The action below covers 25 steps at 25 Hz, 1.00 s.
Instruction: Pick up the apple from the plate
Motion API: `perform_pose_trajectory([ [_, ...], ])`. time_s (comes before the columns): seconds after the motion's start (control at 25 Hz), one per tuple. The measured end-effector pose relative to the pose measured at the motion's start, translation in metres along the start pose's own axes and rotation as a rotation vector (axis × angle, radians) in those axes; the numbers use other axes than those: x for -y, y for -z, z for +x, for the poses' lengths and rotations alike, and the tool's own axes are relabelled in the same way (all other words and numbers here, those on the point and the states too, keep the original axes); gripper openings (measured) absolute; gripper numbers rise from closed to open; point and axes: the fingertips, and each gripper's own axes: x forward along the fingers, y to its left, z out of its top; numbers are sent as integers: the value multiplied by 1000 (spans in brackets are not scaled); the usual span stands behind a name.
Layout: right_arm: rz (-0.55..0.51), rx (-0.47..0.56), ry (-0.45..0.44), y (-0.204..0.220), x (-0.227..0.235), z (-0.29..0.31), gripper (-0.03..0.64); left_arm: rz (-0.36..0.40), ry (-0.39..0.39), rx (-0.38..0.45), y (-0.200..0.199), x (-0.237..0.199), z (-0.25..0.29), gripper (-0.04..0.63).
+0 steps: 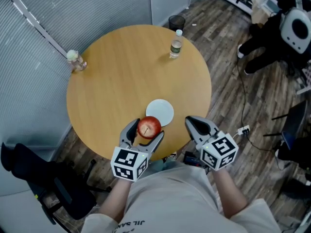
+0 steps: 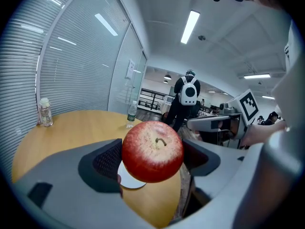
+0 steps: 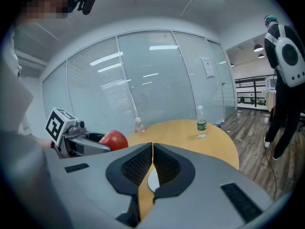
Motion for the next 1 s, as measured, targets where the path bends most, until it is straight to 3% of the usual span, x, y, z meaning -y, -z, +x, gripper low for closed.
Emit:
perform_pose_trajectory([
  [1.0, 9, 3, 8, 3, 1, -3, 32, 18, 24, -8, -1, 8, 5, 393],
])
